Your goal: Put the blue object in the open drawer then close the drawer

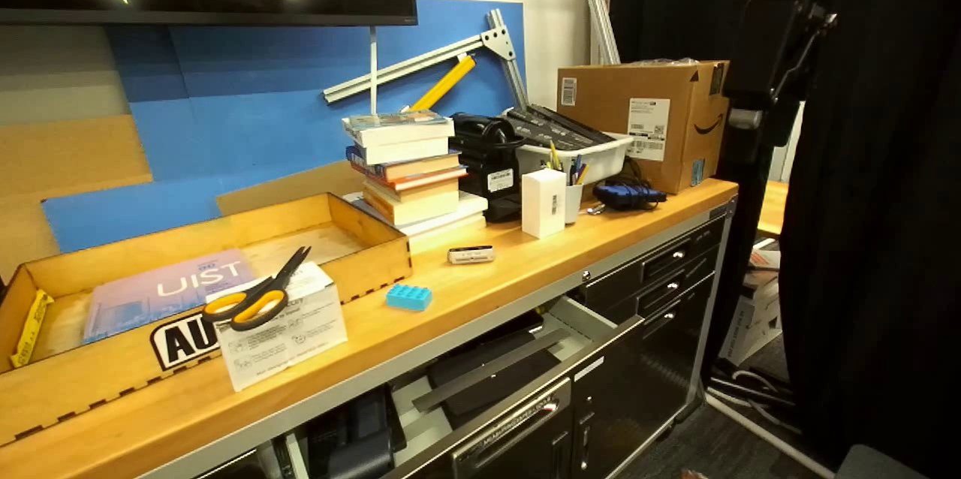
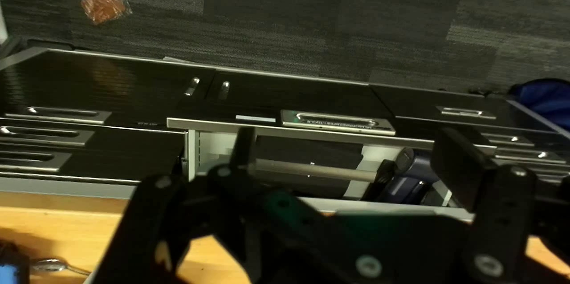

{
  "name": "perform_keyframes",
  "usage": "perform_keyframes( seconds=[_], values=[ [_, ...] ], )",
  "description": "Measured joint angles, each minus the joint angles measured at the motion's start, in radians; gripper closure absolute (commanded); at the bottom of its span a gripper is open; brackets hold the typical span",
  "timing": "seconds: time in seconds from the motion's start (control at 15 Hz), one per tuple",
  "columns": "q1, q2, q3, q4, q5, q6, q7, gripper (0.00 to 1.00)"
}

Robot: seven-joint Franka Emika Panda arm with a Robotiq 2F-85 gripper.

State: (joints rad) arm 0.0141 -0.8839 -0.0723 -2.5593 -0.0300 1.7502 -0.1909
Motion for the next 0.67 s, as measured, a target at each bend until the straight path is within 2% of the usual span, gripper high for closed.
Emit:
perform_keyframes(
  seconds=[0.13, 0.4, 0.67],
  values=[
    [0.001, 0.054, 0.017, 0.018, 0.0, 0.084, 0.045, 0.0],
    [0.008, 0.281, 0.096, 0.115, 0.0, 0.276, 0.126, 0.0],
    [0.008, 0.543, 0.178, 0.236, -0.051, 0.34, 0.214, 0.0]
  ],
)
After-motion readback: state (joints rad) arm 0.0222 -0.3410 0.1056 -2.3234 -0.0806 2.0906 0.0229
